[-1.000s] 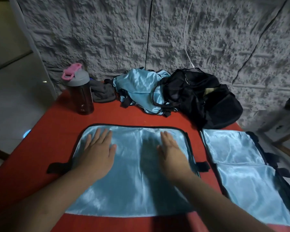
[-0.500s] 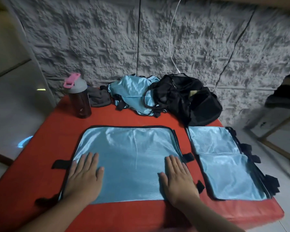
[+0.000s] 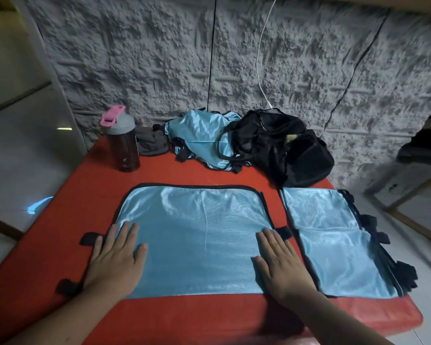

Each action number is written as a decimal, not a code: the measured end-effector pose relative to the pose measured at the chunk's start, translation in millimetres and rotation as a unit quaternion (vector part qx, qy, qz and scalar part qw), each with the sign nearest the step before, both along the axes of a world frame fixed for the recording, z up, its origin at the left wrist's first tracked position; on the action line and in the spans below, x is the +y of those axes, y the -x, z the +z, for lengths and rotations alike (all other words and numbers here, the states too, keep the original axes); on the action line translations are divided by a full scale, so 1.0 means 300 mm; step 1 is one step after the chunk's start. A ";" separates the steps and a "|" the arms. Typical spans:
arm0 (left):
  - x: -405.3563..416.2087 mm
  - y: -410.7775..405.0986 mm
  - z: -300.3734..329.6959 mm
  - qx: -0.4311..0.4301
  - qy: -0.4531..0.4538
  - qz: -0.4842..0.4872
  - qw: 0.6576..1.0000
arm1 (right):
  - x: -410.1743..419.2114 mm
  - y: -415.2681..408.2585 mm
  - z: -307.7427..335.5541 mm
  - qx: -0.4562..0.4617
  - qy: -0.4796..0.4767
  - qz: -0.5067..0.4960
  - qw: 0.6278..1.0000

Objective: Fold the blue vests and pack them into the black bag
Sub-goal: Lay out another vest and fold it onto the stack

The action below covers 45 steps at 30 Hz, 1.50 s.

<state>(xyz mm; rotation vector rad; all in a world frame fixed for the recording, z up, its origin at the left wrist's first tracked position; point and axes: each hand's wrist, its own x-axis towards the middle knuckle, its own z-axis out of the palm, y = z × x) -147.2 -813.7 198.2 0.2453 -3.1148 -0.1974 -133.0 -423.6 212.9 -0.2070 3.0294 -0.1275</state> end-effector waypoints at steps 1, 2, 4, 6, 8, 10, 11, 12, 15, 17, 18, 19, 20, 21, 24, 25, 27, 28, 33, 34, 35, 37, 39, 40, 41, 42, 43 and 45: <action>-0.001 0.001 0.002 -0.001 -0.001 0.001 1.000 | 0.008 0.000 -0.004 0.003 -0.007 -0.007 1.000; 0.000 0.002 0.003 -0.001 0.000 0.002 1.000 | 0.011 0.001 -0.007 0.003 -0.008 -0.014 1.000; 0.004 0.001 0.000 -0.003 0.001 0.003 1.000 | 0.008 0.001 -0.002 0.001 0.004 -0.021 1.000; 0.003 0.002 0.000 -0.009 0.002 0.002 1.000 | 0.001 0.004 0.007 -0.008 0.003 -0.021 1.000; 0.002 0.003 0.003 -0.012 -0.001 0.003 1.000 | -0.005 0.011 0.016 -0.025 0.006 -0.028 0.999; 0.000 0.010 0.012 -0.025 -0.002 -0.002 1.000 | -0.017 0.010 0.033 -0.037 0.016 -0.039 0.998; -0.002 0.015 0.019 -0.037 0.002 -0.006 0.999 | -0.025 0.006 0.043 -0.036 0.015 -0.046 0.998; -0.002 0.021 0.030 -0.045 0.008 -0.010 0.999 | -0.035 0.003 0.053 -0.025 0.010 -0.053 0.998; 0.013 0.025 0.071 -0.022 0.031 -0.026 0.999 | -0.080 0.003 0.077 0.039 0.027 -0.028 0.998; 0.053 0.002 0.090 0.004 0.027 -0.051 0.998 | -0.131 0.004 0.081 0.063 0.070 0.025 0.995; 0.078 -0.018 0.091 0.011 0.020 -0.069 0.997 | -0.160 -0.002 0.076 0.060 0.085 0.043 0.994; 0.102 -0.041 0.081 0.010 0.014 -0.086 0.996 | -0.182 -0.010 0.064 0.049 0.092 0.050 0.993; 0.119 -0.064 0.065 0.000 0.012 -0.096 0.995 | -0.198 -0.021 0.048 0.037 0.088 0.047 0.994; 0.128 -0.081 0.044 -0.009 0.013 -0.098 0.995 | -0.206 -0.032 0.030 0.027 0.075 0.034 0.996; 0.119 -0.109 -0.001 -0.031 0.039 -0.087 0.995 | -0.191 -0.056 -0.009 -0.002 0.032 -0.013 0.999; 0.112 -0.111 -0.014 -0.024 0.042 -0.082 0.995 | -0.184 -0.059 -0.014 -0.006 0.027 -0.020 0.999; 0.108 -0.111 -0.024 -0.012 0.032 -0.078 0.996 | -0.173 -0.062 -0.017 -0.004 0.021 -0.033 0.999; 0.110 -0.111 -0.021 -0.004 0.029 -0.076 0.997 | -0.170 -0.062 -0.016 0.000 0.021 -0.040 0.999; 0.112 -0.115 -0.014 -0.001 0.022 -0.070 0.997 | -0.159 -0.064 -0.016 0.008 0.020 -0.042 0.999; 0.113 -0.114 -0.014 0.003 0.021 -0.071 0.997 | -0.159 -0.065 -0.016 0.006 0.021 -0.041 0.999; 0.114 -0.113 -0.014 0.005 0.021 -0.072 0.997 | -0.161 -0.066 -0.015 0.006 0.022 -0.041 0.999; 0.119 -0.113 -0.010 0.008 0.020 -0.071 0.997 | -0.163 -0.066 -0.016 0.006 0.025 -0.040 0.999; 0.123 -0.116 -0.003 0.001 0.015 -0.066 0.998 | -0.163 -0.063 -0.019 0.007 0.026 -0.042 0.999; 0.126 -0.118 0.002 -0.007 0.012 -0.063 0.998 | -0.162 -0.062 -0.023 0.006 0.025 -0.043 0.999; 0.130 -0.118 0.008 -0.012 0.010 -0.063 0.998 | -0.161 -0.063 -0.027 0.004 0.024 -0.044 0.999; 0.128 -0.115 0.016 -0.020 0.007 -0.063 0.998 | -0.166 -0.058 -0.029 0.000 0.025 -0.045 0.999; 0.131 -0.112 0.027 -0.037 0.000 -0.065 0.997 | -0.168 -0.054 -0.029 -0.007 0.025 -0.048 0.999; 0.137 -0.089 0.073 -0.070 -0.020 -0.068 0.995 | -0.182 -0.023 -0.011 -0.020 0.035 -0.055 0.998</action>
